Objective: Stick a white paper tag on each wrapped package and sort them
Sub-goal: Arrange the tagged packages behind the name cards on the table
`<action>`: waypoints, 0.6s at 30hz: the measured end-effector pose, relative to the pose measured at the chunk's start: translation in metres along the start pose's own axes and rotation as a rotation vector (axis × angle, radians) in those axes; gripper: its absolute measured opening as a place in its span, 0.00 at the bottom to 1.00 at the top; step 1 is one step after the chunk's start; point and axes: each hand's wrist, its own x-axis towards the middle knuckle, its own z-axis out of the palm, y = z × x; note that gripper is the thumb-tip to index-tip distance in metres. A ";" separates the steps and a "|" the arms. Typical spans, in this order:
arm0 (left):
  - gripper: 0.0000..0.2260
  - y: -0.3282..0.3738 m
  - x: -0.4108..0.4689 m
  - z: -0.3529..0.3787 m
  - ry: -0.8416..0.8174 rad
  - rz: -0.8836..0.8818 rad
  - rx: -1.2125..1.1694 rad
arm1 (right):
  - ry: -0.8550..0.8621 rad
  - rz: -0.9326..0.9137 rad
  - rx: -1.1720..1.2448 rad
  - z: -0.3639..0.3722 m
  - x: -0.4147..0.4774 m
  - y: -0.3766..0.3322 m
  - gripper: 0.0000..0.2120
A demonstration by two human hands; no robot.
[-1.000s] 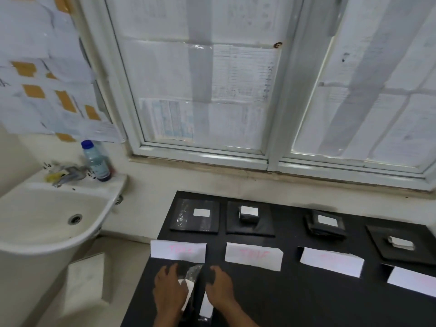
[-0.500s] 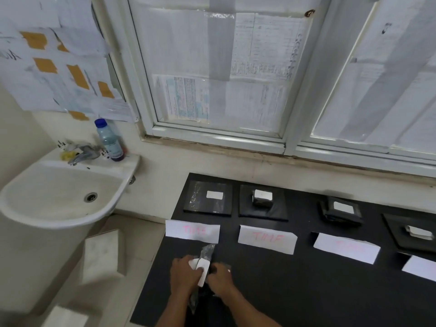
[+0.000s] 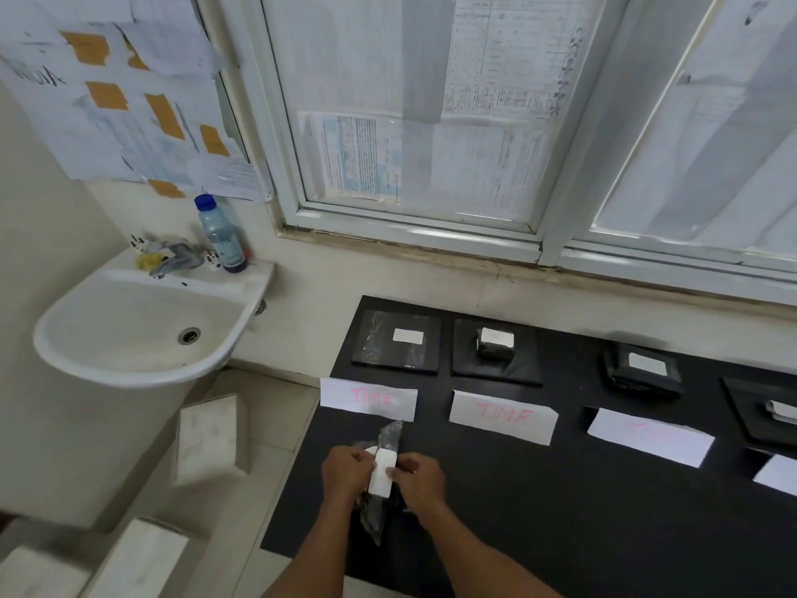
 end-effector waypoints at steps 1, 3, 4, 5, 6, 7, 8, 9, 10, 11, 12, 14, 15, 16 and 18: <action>0.03 0.000 -0.001 0.000 0.012 -0.005 -0.003 | -0.004 0.003 0.009 0.000 0.000 0.000 0.10; 0.07 0.002 -0.005 0.001 0.052 0.003 -0.036 | -0.006 -0.010 0.051 -0.001 -0.002 -0.001 0.09; 0.09 0.003 -0.006 0.001 0.063 0.012 -0.059 | 0.000 -0.020 0.091 -0.002 -0.002 -0.001 0.07; 0.09 0.004 -0.008 0.001 0.061 0.022 -0.082 | 0.010 -0.026 0.138 -0.003 -0.003 -0.002 0.07; 0.08 0.004 -0.009 0.001 0.038 0.028 -0.120 | 0.025 -0.028 0.195 -0.005 -0.004 -0.002 0.06; 0.07 0.005 -0.010 0.001 0.005 0.034 -0.176 | 0.044 -0.027 0.250 -0.007 -0.005 -0.003 0.05; 0.05 0.005 -0.011 0.001 -0.028 0.030 -0.253 | 0.066 -0.030 0.306 -0.010 -0.007 -0.006 0.04; 0.04 0.006 -0.013 0.000 -0.062 0.018 -0.347 | 0.080 -0.027 0.355 -0.013 -0.009 -0.008 0.02; 0.04 0.008 -0.016 0.000 -0.101 0.003 -0.426 | 0.089 -0.019 0.402 -0.015 -0.010 -0.010 0.02; 0.06 0.011 -0.019 0.000 -0.150 -0.015 -0.484 | 0.095 -0.001 0.441 -0.018 -0.011 -0.012 0.03; 0.08 0.014 -0.022 0.001 -0.213 -0.038 -0.517 | 0.100 0.021 0.476 -0.021 -0.012 -0.013 0.05; 0.09 0.021 -0.026 -0.001 -0.337 -0.091 -0.550 | 0.103 0.060 0.519 -0.027 -0.013 -0.016 0.08; 0.09 0.024 -0.027 -0.003 -0.380 -0.117 -0.558 | 0.103 0.071 0.521 -0.030 -0.013 -0.017 0.09; 0.08 0.026 -0.028 -0.004 -0.409 -0.139 -0.566 | 0.106 0.074 0.517 -0.033 -0.014 -0.018 0.09; 0.07 0.028 -0.027 -0.004 -0.435 -0.168 -0.575 | 0.134 0.062 0.476 -0.038 -0.014 -0.024 0.11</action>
